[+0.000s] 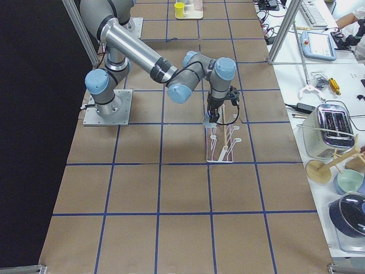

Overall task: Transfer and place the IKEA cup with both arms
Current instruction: 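Lift the light blue cup off the rack dowel with the right gripper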

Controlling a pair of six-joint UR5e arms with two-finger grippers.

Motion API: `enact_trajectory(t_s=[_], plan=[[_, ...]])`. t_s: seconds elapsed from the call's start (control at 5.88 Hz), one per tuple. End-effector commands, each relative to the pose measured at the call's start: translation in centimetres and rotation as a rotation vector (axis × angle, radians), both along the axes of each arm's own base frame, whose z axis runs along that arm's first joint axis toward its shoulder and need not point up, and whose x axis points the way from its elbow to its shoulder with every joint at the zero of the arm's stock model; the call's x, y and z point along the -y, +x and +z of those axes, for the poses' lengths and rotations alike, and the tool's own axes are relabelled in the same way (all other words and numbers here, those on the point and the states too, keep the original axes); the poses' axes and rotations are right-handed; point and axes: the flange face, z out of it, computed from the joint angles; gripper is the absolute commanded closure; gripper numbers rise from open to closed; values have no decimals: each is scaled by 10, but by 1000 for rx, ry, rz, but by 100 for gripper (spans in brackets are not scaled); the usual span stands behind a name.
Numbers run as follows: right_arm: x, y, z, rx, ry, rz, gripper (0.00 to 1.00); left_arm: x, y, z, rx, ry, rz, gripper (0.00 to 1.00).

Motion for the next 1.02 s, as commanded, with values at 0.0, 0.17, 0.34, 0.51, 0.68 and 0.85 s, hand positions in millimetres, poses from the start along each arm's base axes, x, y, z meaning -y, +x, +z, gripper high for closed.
enact_trajectory(t_s=[0.0,0.17,0.34,0.51,0.68,0.85], plan=[[-12,6,30,-14,-11,1,70,0,0,0,0,0,0,2],[-25,13,56,-20,-21,7,70,0,0,0,0,0,-2,2],[-40,23,87,-32,-46,18,70,0,0,0,0,0,-2,2],[-49,29,120,-40,-59,23,70,1,1,0,-3,-1,-1,2],[-48,32,150,-28,-52,30,70,2,-3,1,-76,-8,-31,2],[-48,52,182,53,-29,55,71,6,10,0,-128,-6,-31,2]])
